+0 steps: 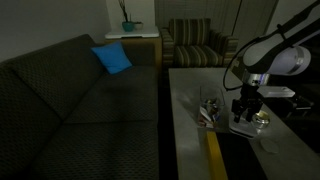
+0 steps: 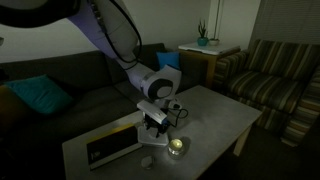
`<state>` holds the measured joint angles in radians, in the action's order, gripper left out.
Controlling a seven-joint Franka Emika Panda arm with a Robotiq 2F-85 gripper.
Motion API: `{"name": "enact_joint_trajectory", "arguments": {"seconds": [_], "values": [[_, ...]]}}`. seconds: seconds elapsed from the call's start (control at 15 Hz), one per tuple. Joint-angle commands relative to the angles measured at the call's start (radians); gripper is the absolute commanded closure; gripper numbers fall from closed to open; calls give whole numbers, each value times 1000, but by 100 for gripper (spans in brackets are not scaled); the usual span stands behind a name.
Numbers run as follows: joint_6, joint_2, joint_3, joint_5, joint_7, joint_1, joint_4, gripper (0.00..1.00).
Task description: Open the lid on the transparent bowl
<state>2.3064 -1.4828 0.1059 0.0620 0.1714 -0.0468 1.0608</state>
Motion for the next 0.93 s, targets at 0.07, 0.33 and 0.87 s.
{"name": "enact_joint_trajectory", "arguments": {"seconds": [0.07,0.33,0.87], "values": [[-15,0,16,41,0,-26,-4,0],[-15,3,23,64,16,-47,-29,0],[-90,41,-9,49,-24,-57,-104,0]]}}
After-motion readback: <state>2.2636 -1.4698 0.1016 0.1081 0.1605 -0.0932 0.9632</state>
